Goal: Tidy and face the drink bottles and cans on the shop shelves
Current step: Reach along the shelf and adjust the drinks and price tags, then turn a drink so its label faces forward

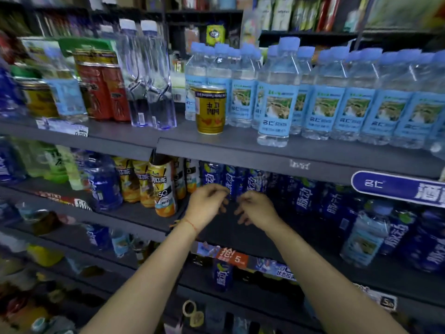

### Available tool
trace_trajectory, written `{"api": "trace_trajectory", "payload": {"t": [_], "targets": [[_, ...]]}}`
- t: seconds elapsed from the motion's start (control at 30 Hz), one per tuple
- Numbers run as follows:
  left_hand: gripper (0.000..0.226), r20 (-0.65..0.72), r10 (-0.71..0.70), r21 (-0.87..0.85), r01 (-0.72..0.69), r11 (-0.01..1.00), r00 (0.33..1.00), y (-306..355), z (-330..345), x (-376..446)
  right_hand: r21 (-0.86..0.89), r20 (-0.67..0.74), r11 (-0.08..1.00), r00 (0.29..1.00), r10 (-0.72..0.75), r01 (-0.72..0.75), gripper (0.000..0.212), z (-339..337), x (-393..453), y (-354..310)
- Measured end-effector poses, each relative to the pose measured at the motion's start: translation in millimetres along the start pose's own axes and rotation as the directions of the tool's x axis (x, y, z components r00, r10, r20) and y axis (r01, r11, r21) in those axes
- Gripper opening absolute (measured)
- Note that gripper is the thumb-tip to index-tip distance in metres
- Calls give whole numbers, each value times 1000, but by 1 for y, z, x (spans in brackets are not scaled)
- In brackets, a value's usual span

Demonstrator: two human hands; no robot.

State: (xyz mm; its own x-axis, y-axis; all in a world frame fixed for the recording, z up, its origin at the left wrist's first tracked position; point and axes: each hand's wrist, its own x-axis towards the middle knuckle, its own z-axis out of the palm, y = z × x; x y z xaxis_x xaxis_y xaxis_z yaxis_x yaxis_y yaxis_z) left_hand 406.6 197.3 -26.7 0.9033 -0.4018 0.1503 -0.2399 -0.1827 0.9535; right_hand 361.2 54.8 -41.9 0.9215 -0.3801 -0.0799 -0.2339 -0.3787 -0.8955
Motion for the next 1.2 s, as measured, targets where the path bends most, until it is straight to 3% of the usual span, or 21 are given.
{"api": "trace_trajectory", "payload": {"t": [0.07,0.17,0.3,0.4,0.47,0.53,0.6,0.67,0.77,0.83,1.2], "targets": [[22,-84,233,114,-223,968,969,21,-15,-2,-63,74,988,988,-137,142,18,4,-20,-40],[36,-200,538,324,-463,825,819,49,-45,-11,-108,133,930,933,-335,350,18,7,-50,-94],[44,-310,678,405,-552,728,666,65,-82,-20,-91,166,932,928,-333,351,15,12,-70,-112],[31,-377,721,507,-522,686,581,73,-100,-13,-149,274,898,890,-364,413,16,8,-87,-130],[29,-286,705,611,-443,656,649,71,-107,3,-120,201,858,858,-472,500,17,3,-95,-153],[45,-137,640,678,-400,617,756,62,-110,20,-99,-40,819,820,-571,566,11,-1,-89,-177],[55,-81,618,685,-406,604,782,53,-111,27,-138,-289,827,777,-560,545,18,-5,-67,-193],[58,-92,635,687,-412,598,767,49,-110,28,-185,-400,879,783,-476,439,42,-8,-37,-201],[59,-110,641,717,-386,580,760,51,-108,25,-168,-351,953,888,-297,253,77,-3,-4,-207],[59,-116,635,720,-375,583,764,50,-107,25,-134,-302,964,917,-262,231,82,3,6,-209],[59,-118,615,784,-307,540,779,53,-105,20,-35,-388,904,828,-406,427,70,4,7,-196]]}}
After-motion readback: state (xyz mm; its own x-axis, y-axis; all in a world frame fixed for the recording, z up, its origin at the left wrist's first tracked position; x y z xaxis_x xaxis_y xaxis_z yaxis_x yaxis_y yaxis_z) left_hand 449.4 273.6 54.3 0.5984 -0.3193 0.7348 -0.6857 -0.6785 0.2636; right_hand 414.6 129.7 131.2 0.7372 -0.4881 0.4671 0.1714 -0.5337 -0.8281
